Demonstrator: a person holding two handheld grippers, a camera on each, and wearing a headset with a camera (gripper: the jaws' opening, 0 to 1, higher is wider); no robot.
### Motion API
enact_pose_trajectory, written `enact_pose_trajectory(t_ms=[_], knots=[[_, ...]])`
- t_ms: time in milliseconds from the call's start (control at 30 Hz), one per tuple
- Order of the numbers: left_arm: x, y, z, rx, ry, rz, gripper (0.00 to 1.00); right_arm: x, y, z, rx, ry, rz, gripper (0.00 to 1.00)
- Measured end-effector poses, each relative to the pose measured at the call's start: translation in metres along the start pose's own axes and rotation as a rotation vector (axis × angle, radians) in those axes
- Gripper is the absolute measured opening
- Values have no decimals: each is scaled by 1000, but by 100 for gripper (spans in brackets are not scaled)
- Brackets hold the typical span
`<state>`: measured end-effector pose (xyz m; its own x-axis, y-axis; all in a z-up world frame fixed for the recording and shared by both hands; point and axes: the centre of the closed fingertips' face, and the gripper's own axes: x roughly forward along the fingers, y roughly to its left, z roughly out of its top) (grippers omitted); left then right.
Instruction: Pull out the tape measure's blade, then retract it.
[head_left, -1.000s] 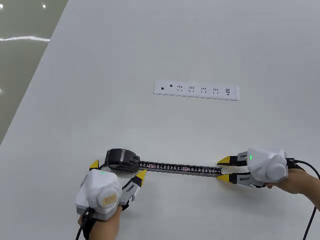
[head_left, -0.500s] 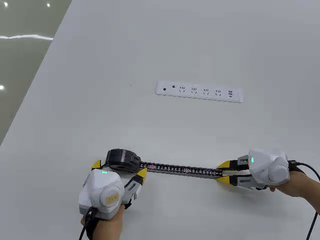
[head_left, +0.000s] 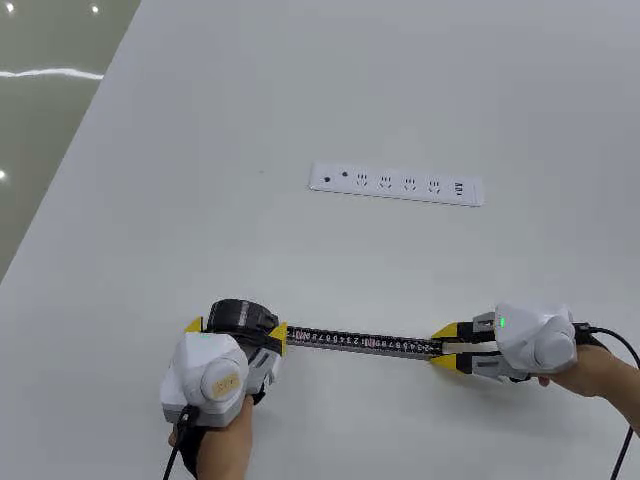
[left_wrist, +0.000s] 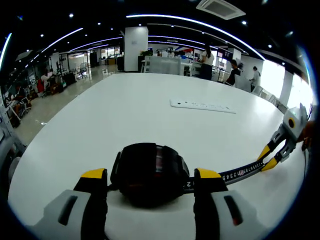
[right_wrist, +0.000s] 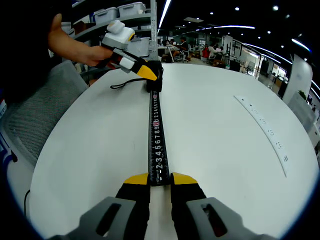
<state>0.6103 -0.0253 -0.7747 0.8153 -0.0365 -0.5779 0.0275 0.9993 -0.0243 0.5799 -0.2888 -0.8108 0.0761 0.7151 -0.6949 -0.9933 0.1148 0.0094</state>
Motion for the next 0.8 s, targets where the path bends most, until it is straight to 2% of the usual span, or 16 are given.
enact_pose_trajectory(t_ms=[167,367,800], knots=[[1,1,4,-12,-12,15,63,0,0,-1,-7,2,-4,15],[6,1,0,-50,0,20,63,0,0,0,-6,-1,-7,15],[8,2,-2,-67,1,44,64,0,0,-1,-2,-5,-5,15]])
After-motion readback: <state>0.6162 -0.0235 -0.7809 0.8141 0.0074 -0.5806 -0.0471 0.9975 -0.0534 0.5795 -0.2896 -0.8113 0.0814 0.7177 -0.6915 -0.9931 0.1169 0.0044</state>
